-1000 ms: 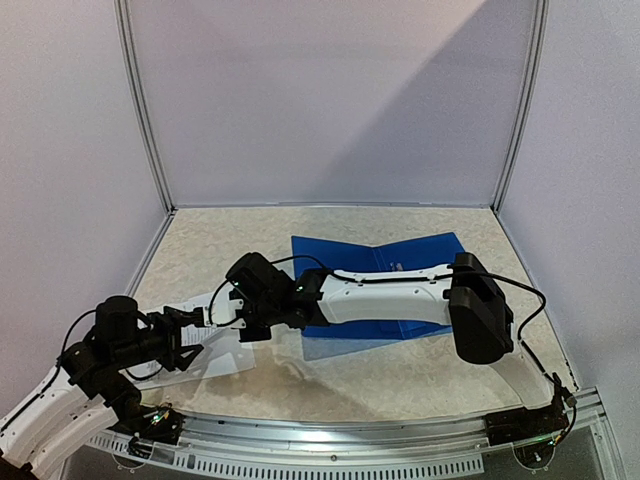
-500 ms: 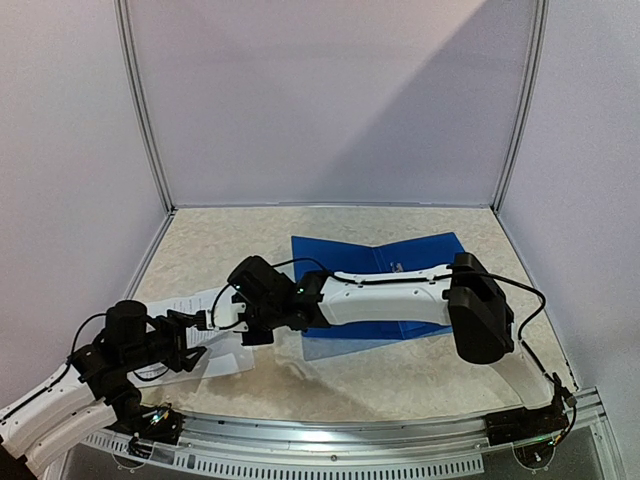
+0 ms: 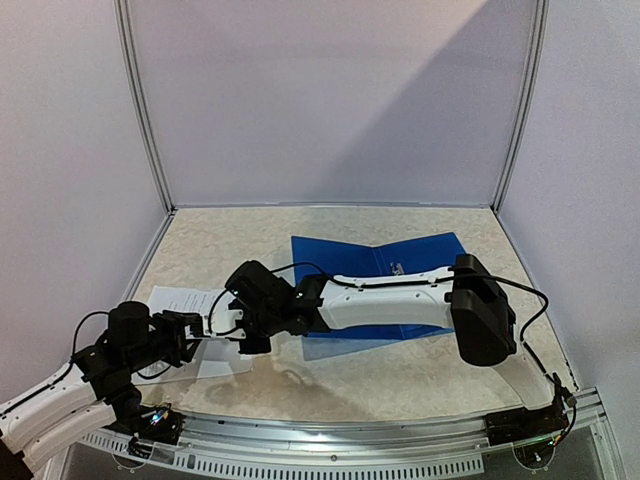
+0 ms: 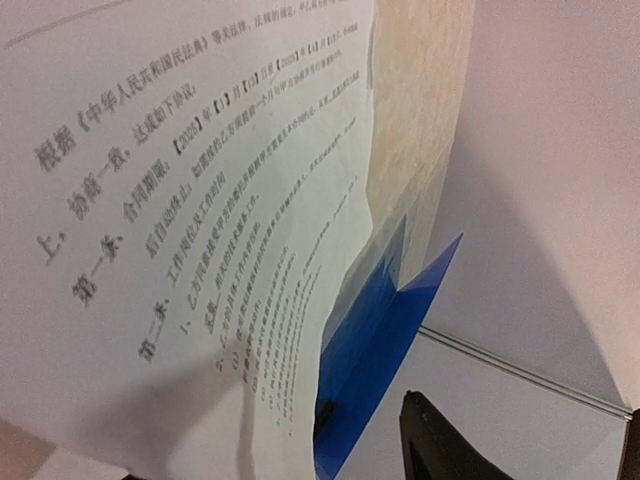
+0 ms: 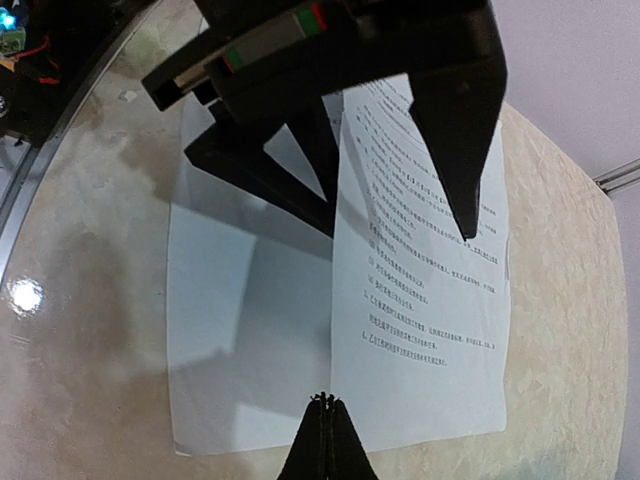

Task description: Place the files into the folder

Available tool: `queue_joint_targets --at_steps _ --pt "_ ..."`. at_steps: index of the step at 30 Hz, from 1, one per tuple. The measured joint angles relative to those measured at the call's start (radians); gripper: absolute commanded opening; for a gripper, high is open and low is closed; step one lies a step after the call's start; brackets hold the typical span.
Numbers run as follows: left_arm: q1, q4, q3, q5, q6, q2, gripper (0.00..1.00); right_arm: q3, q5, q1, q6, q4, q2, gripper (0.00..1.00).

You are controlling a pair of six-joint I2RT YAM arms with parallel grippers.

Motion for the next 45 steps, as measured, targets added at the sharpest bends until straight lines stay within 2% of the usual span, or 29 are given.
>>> queue_joint_targets --at_steps 7,11,13,14,15,17,19,25,32,38,43,45 --pt "0.0 0.046 -0.002 -0.052 0.038 0.097 0.38 0.0 -0.033 0.033 0.027 -0.011 0.0 0.0" --pt "-0.001 0.047 0.021 -0.086 0.088 0.162 0.22 0.0 -0.056 0.05 0.044 -0.029 0.0 0.0" --pt "-0.002 0.047 0.04 -0.103 0.114 0.183 0.11 0.0 -0.068 0.058 0.053 -0.039 0.0 0.0" --pt "-0.002 0.045 0.05 -0.111 0.131 0.19 0.06 0.0 -0.076 0.061 0.057 -0.044 0.0 0.05" --pt "-0.002 0.041 0.064 -0.119 0.159 0.197 0.01 0.0 -0.084 0.064 0.063 -0.049 0.0 0.17" --pt "-0.002 0.029 0.089 -0.137 0.196 0.205 0.0 -0.001 -0.097 0.066 0.078 -0.06 0.0 0.35" --pt "-0.002 -0.012 0.137 -0.164 0.256 0.216 0.0 -0.004 -0.117 0.066 0.092 -0.08 -0.007 0.47" --pt "-0.002 -0.135 0.348 -0.237 0.506 0.286 0.0 -0.05 -0.292 0.016 0.174 -0.161 -0.105 0.63" --pt "-0.002 -0.195 0.616 -0.26 0.869 0.41 0.0 -0.157 -0.502 -0.196 0.317 -0.153 -0.378 0.73" --pt "-0.002 -0.161 0.767 -0.253 1.09 0.436 0.0 -0.212 -0.556 -0.352 0.416 -0.095 -0.507 0.74" --pt "-0.012 -0.015 0.907 -0.116 1.195 0.576 0.0 -0.36 -0.584 -0.45 0.461 -0.061 -0.57 0.76" --pt "-0.046 0.053 0.956 -0.052 1.229 0.661 0.0 -0.451 -0.621 -0.528 0.484 -0.055 -0.604 0.77"
